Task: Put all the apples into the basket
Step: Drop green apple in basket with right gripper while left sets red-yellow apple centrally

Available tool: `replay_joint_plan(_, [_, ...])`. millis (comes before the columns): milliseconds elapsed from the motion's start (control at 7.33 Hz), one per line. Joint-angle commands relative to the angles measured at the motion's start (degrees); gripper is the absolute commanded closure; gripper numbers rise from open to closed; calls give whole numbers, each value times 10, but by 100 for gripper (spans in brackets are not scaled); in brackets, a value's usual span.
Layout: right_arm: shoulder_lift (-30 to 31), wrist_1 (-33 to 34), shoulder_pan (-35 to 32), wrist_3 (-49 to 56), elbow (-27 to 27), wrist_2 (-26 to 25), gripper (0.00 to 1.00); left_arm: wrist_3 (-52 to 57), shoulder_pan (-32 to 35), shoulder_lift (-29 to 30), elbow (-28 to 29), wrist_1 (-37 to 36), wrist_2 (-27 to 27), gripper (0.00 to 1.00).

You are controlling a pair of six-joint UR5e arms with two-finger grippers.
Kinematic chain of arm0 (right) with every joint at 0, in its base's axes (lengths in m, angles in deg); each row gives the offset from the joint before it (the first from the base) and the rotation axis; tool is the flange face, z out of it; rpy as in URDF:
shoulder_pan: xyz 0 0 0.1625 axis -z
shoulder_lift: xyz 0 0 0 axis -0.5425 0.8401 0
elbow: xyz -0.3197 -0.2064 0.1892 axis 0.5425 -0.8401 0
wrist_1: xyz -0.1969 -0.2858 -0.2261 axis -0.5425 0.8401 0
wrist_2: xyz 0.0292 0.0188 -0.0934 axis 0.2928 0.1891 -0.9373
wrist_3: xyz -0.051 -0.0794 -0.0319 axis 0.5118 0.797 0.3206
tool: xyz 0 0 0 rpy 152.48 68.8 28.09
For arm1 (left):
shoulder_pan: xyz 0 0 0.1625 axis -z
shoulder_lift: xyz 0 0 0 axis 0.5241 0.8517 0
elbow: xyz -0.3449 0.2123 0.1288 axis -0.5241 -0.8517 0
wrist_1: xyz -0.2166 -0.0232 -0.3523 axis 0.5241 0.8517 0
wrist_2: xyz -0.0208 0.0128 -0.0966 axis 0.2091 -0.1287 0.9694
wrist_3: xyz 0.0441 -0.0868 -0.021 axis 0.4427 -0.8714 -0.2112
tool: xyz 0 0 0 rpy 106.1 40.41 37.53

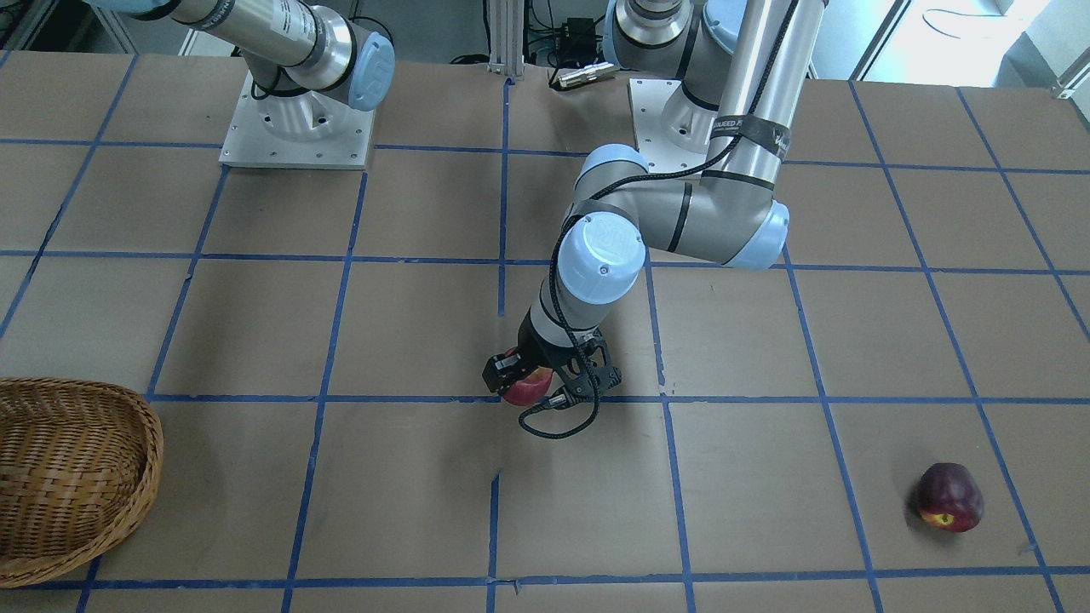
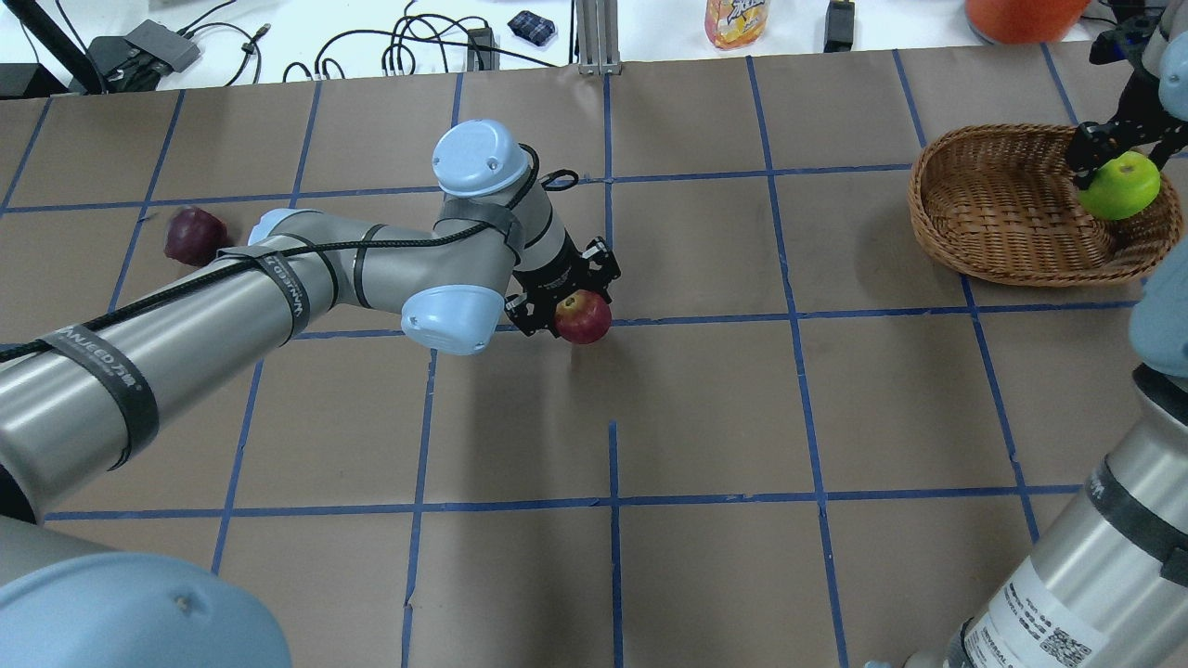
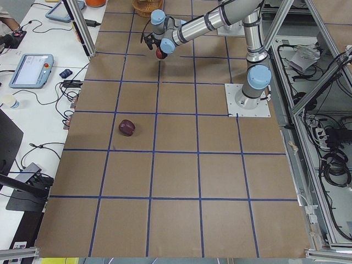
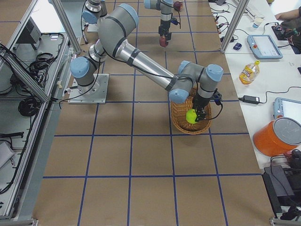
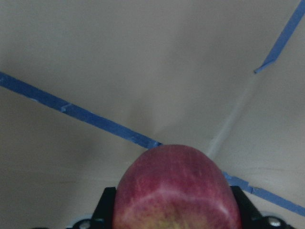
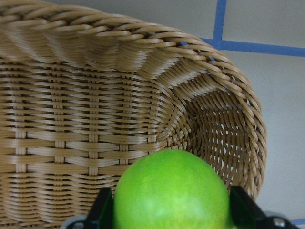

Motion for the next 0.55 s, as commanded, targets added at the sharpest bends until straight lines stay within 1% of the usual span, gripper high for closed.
replay_joint_plan(0, [-26, 5, 1, 0, 0, 2, 55, -13, 6, 15, 6, -16, 1, 0])
replay_joint_plan(136, [-27, 5, 1, 5, 0, 0, 12, -12, 5, 14, 15, -14, 0, 0])
replay_joint_plan(273, [-22, -5, 1, 6, -2, -2, 0, 0, 0, 0, 29, -3, -3, 0])
replay_joint_plan(409, [-12, -29, 1, 6, -9, -1, 0, 27, -13, -16, 31, 18, -3, 0])
